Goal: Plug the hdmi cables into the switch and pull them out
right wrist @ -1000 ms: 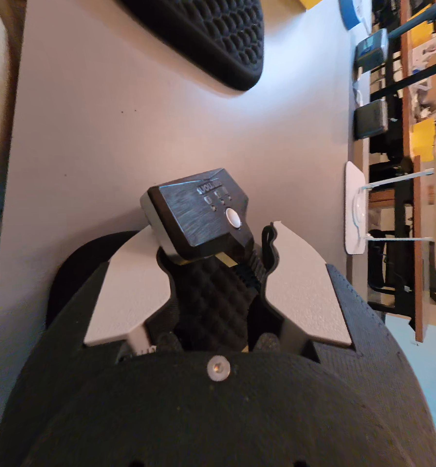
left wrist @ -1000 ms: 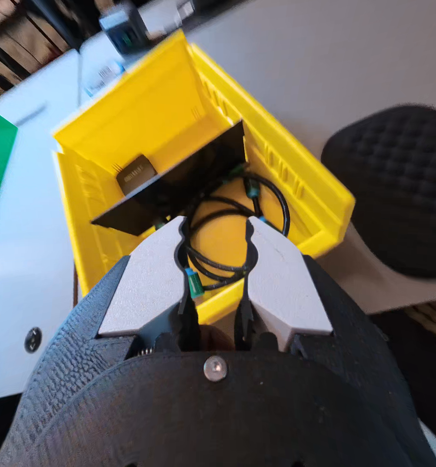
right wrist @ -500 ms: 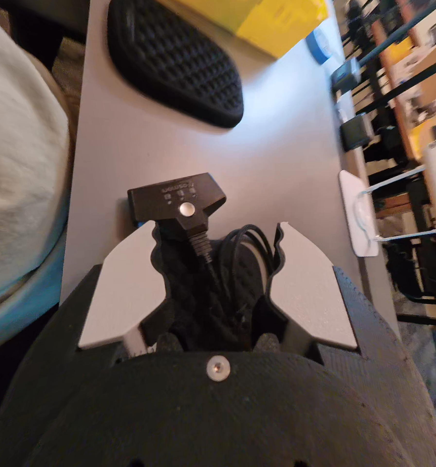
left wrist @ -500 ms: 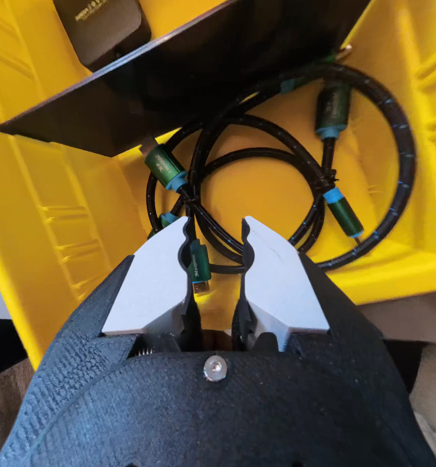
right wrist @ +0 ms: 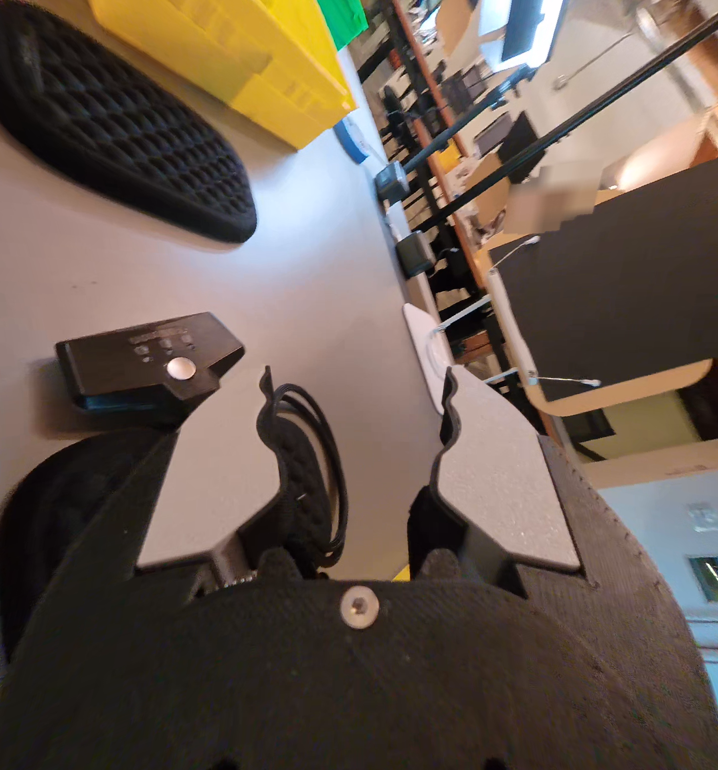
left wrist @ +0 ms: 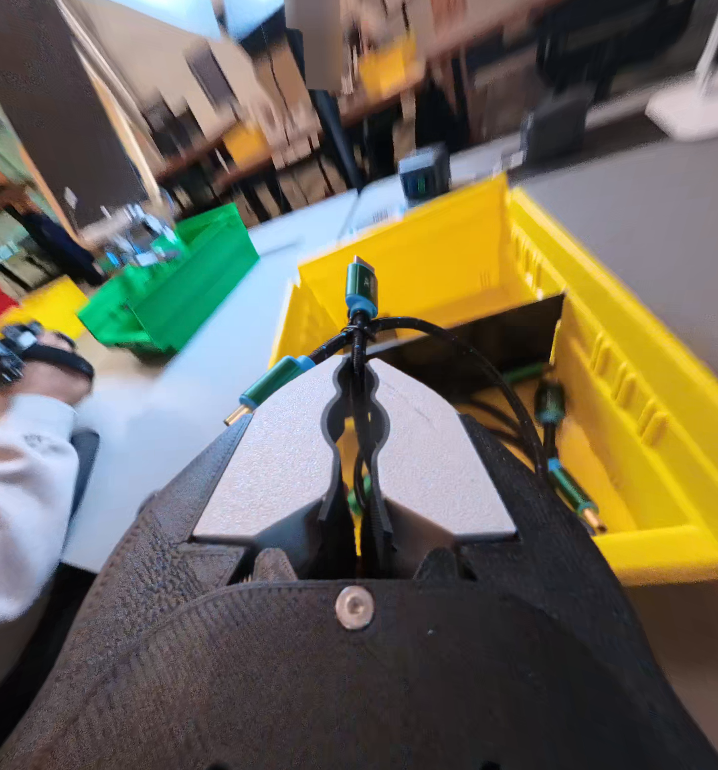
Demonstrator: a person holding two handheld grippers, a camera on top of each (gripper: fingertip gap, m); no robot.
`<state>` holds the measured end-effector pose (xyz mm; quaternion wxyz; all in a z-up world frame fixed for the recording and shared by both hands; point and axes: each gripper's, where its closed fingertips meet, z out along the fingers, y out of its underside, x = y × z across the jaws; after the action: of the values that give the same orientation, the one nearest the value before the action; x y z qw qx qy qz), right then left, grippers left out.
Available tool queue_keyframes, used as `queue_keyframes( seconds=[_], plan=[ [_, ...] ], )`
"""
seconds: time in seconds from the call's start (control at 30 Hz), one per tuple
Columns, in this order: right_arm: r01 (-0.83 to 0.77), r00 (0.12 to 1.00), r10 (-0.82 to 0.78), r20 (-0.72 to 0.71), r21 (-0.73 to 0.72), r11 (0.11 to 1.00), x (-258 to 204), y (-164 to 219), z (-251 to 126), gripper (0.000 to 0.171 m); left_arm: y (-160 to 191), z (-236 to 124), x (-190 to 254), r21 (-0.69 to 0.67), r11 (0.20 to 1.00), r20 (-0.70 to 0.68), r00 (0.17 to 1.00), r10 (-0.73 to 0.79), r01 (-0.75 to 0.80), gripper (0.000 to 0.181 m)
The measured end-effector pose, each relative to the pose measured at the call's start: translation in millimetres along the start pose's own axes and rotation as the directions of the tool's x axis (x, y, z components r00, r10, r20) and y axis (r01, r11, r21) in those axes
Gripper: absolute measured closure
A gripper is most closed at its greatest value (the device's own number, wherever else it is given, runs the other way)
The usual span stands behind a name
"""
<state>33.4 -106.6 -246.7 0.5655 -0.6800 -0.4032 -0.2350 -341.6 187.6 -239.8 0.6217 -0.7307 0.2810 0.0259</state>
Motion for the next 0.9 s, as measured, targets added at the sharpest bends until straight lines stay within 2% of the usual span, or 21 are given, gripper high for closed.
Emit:
queue_keyframes(
  seconds=[0.1, 0.17, 0.3, 0.43, 0.53, 0.6, 0.73, 0.9],
  plan=[
    [-0.008, 0.998, 0.012, -0.069, 0.058, 0.998, 10.8, -9.6, -3.7, 0.094, -37.2, -21.9, -4.5, 0.227, 0.974, 0.063, 0.998, 0.005, -0.020, 0.176],
    [-0.005, 0.993, 0.017, -0.120, 0.099, 0.995, 17.8, -17.6, -5.9, 0.096, -63.5, -41.3, -0.5, 0.382, 0.923, 0.090, 0.996, 0.013, -0.046, 0.175],
    [-0.043, 0.987, 0.081, -0.142, 0.252, 0.967, 19.2, -44.7, -5.3, 0.099, -116.4, -86.3, 32.0, 0.643, 0.759, 0.075, 0.994, 0.078, -0.108, 0.175],
    [-0.158, 0.981, 0.192, -0.034, 0.434, 0.887, 5.5, -77.7, -0.7, 0.103, -152.4, -125.4, 97.0, 0.818, 0.563, -0.023, 0.972, 0.234, -0.117, 0.175],
    [-0.259, 0.962, 0.262, 0.070, 0.527, 0.809, -4.1, -97.1, 1.5, 0.105, -160.8, -146.7, 158.7, 0.881, 0.471, -0.165, 0.905, 0.392, -0.043, 0.176],
    [-0.284, 0.956, 0.274, 0.103, 0.556, 0.781, -7.5, -103.6, 1.3, 0.105, -162.5, -159.9, 195.4, 0.895, 0.442, -0.286, 0.838, 0.465, 0.060, 0.175],
    [-0.297, 0.949, 0.304, 0.090, 0.587, 0.753, 0.3, -103.2, -5.0, 0.107, -153.4, -177.8, 249.9, 0.874, 0.438, -0.454, 0.671, 0.586, 0.209, 0.175],
    [-0.417, 0.895, 0.402, 0.192, 0.681, 0.602, 13.3, -106.3, -23.7, 0.118, -135.8, -184.2, 287.7, 0.852, 0.469, -0.516, 0.515, 0.684, 0.231, 0.175]
  ],
)
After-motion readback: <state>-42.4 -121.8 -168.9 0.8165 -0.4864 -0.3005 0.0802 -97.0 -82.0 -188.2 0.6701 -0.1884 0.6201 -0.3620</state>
